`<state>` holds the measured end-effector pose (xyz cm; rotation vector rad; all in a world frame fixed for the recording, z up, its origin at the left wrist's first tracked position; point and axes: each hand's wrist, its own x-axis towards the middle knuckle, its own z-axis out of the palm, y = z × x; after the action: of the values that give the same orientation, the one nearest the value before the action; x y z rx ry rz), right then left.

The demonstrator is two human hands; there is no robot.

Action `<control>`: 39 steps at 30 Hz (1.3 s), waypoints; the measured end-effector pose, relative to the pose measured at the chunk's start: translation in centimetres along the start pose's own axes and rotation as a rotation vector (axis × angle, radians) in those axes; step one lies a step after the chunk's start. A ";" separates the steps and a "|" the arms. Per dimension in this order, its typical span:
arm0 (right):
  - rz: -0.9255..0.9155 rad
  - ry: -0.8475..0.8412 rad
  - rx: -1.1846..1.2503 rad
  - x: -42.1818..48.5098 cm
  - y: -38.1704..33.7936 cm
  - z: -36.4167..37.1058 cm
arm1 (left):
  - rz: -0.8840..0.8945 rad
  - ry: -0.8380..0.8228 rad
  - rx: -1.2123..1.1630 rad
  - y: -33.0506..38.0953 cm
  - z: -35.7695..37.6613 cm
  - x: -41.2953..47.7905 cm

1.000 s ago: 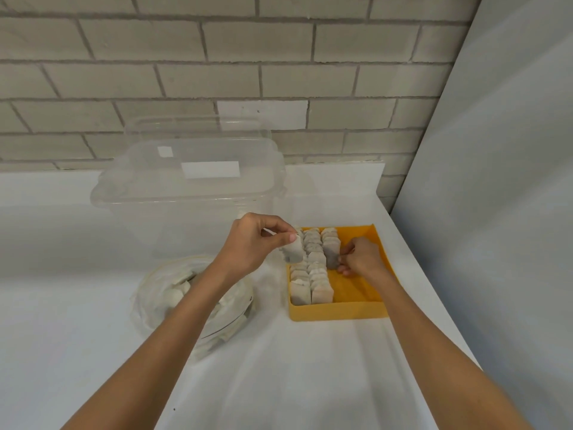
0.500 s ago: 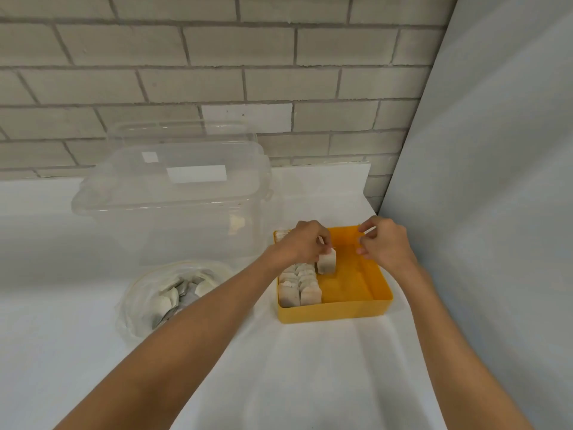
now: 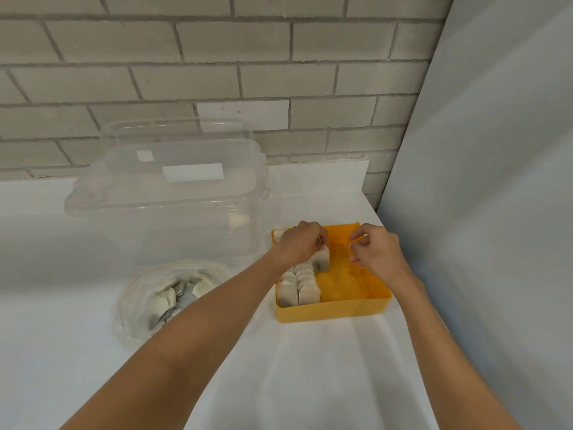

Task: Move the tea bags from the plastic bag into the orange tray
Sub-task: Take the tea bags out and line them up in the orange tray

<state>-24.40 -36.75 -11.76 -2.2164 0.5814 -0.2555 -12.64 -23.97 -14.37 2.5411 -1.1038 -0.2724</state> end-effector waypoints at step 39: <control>-0.471 -0.626 -0.304 -7.6 -15.8 19.7 | -0.513 0.075 0.004 -16.3 -5.1 -22.8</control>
<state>-18.75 -11.00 -12.54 -2.5252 -0.2641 0.3094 -15.59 4.32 -15.38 2.7745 -0.4081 -0.2979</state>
